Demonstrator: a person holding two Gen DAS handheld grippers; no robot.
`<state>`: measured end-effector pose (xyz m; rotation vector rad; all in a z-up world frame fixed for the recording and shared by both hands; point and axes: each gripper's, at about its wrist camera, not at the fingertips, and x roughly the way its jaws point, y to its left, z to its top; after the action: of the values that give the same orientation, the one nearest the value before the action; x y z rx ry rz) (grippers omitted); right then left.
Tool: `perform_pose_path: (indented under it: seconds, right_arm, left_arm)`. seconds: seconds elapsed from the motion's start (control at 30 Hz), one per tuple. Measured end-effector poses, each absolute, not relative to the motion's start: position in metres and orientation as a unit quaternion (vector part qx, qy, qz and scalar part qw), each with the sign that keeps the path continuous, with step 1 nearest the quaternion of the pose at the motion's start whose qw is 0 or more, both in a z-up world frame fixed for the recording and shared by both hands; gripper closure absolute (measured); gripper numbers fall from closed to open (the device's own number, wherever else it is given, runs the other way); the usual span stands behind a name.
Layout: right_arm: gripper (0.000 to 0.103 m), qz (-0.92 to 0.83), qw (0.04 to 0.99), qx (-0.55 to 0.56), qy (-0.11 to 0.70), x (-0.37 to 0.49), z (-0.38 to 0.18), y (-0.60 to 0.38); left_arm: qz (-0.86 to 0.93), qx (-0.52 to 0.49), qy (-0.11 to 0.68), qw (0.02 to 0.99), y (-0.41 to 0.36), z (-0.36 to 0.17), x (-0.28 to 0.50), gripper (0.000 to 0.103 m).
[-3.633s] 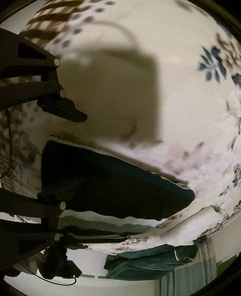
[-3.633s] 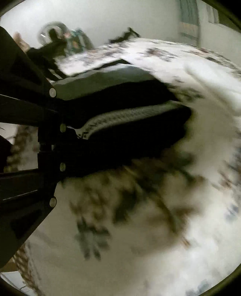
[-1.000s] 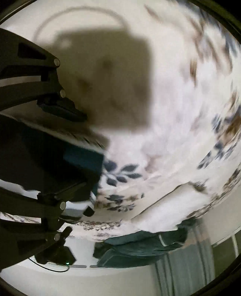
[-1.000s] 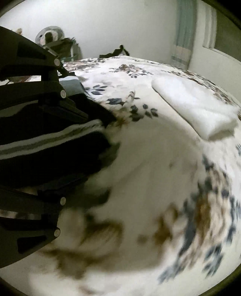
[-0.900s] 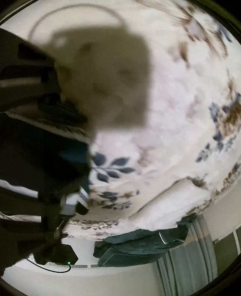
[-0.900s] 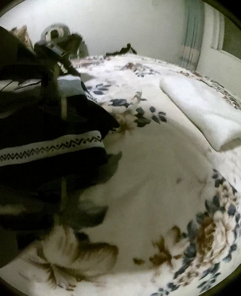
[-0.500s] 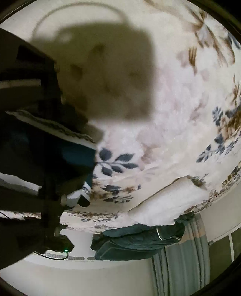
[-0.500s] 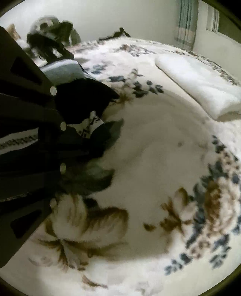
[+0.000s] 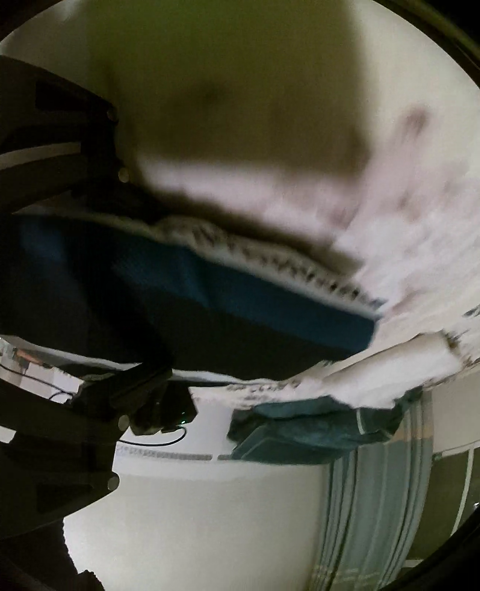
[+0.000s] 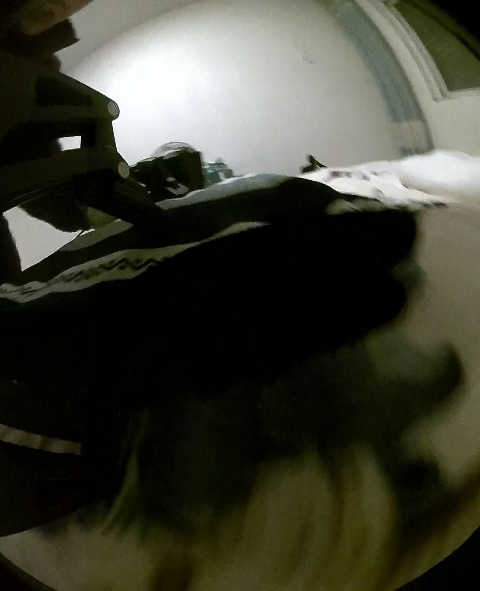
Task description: Fold small clothes
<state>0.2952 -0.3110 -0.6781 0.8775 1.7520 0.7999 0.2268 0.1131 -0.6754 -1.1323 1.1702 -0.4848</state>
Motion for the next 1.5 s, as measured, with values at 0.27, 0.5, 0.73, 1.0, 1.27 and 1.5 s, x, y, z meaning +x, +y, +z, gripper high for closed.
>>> perform_pose_path:
  seconds: [0.27,0.5,0.73,1.0,1.27,1.5]
  right_arm:
    - [0.068,0.335,0.504,0.332,0.723,0.294,-0.669,-0.273]
    - [0.074,0.319,0.558,0.335,0.689,0.299,-0.616,-0.267]
    - [0.074,0.327,0.608,0.346,0.636,0.368,-0.548,-0.264]
    - [0.074,0.32,0.67,0.339,0.578,0.516,-0.499,-0.252]
    - [0.075,0.274,0.691,0.332,0.58,0.637,-0.53,-0.253]
    - [0.068,0.231,0.691,0.323,0.604,0.672,-0.572,-0.27]
  left_arm:
    - [-0.188,-0.441,0.508,0.716,0.096,-0.643,0.239,0.071]
    - [-0.19,-0.421,0.495,0.736,0.095,-0.591,0.266,0.076]
    - [-0.22,-0.393,0.47,0.759,0.099,-0.532,0.359,0.076]
    - [-0.243,-0.372,0.436,0.783,0.111,-0.495,0.529,0.076]
    - [-0.251,-0.361,0.459,0.772,0.116,-0.538,0.659,0.075]
    - [-0.253,-0.377,0.516,0.726,0.124,-0.6,0.697,0.065]
